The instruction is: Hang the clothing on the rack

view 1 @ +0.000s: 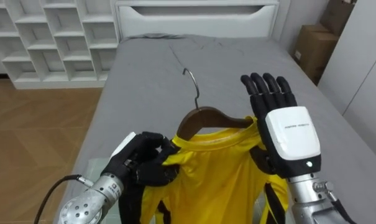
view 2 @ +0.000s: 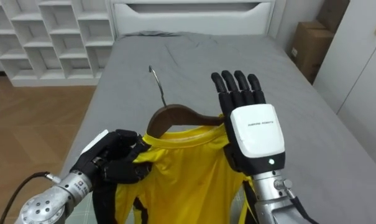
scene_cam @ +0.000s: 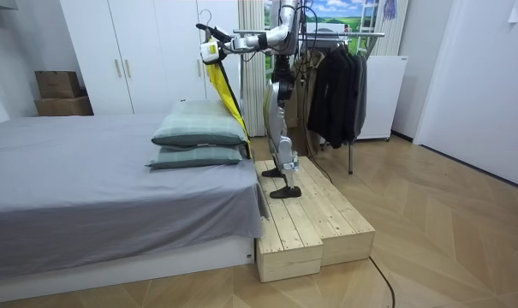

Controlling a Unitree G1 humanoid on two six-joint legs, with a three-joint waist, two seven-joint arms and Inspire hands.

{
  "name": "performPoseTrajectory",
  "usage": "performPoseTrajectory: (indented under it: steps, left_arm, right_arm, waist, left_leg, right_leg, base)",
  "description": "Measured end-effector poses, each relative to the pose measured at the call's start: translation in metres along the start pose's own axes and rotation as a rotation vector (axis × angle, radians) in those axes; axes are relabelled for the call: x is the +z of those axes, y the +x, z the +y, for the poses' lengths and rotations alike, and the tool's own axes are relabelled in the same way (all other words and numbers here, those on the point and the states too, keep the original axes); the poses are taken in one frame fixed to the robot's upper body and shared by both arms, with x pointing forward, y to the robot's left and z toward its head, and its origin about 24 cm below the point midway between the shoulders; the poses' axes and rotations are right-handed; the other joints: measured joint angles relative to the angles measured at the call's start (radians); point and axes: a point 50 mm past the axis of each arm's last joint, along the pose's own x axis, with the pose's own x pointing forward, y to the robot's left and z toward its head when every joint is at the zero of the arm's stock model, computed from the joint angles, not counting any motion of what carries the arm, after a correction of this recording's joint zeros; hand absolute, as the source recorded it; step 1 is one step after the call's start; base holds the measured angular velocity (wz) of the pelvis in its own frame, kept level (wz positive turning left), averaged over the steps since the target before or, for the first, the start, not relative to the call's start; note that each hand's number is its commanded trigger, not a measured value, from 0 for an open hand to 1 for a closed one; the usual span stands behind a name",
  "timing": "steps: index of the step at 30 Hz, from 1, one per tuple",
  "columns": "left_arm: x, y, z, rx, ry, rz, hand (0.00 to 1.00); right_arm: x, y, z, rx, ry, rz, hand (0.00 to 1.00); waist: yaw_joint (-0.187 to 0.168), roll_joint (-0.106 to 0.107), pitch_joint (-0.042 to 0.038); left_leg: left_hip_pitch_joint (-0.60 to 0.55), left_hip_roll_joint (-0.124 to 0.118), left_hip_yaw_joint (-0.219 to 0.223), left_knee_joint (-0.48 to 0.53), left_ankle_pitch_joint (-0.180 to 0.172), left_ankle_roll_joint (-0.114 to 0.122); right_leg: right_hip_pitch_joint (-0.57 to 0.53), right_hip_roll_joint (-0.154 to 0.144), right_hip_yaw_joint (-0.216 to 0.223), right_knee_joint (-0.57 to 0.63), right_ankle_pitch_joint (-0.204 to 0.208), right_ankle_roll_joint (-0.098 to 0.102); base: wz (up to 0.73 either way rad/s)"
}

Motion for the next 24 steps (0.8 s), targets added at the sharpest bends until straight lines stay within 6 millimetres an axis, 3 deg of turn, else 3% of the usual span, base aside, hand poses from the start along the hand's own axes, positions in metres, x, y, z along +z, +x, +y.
performPoseTrajectory:
  steps: [6, 13, 20, 24]
  left_arm:
    - [0.005, 0.000, 0.000, -0.008, 0.012, -0.009, 1.00]
    - [0.028, 0.007, 0.006, -0.023, 0.075, -0.077, 1.00]
    - [0.023, 0.007, 0.003, -0.053, 0.087, -0.032, 1.00]
    - [0.023, 0.007, 0.003, -0.053, 0.087, -0.027, 1.00]
  right_arm:
    - [-0.004, -0.001, 0.000, 0.010, -0.015, 0.007, 0.00]
    - [-0.015, -0.008, 0.009, 0.121, -0.011, 0.072, 0.00]
    - [-0.019, -0.011, 0.017, 0.232, -0.005, 0.109, 0.00]
    - [-0.018, -0.003, 0.019, 0.281, 0.046, 0.125, 0.00]
  waist:
    - [0.000, -0.002, -0.0006]
    - [0.003, -0.005, 0.0015]
    - [0.004, -0.012, 0.0090]
    - [0.007, -0.012, 0.0117]
  left_leg:
    - [0.001, 0.000, 0.000, 0.000, 0.000, 0.000]
    - [0.008, 0.000, -0.009, -0.007, 0.000, 0.000]
    - [0.020, 0.001, -0.009, -0.023, 0.000, 0.000]
    - [0.021, 0.001, -0.009, -0.024, 0.000, 0.000]
  right_leg:
    - [0.001, 0.000, 0.000, -0.001, 0.000, 0.000]
    - [0.015, 0.001, -0.009, -0.016, 0.002, -0.002]
    - [0.020, 0.002, -0.008, -0.016, 0.002, -0.002]
    - [0.020, 0.002, -0.009, -0.016, 0.002, -0.002]
  base:
    - [0.00]
    - [0.03]
    - [0.00]
    - [0.00]
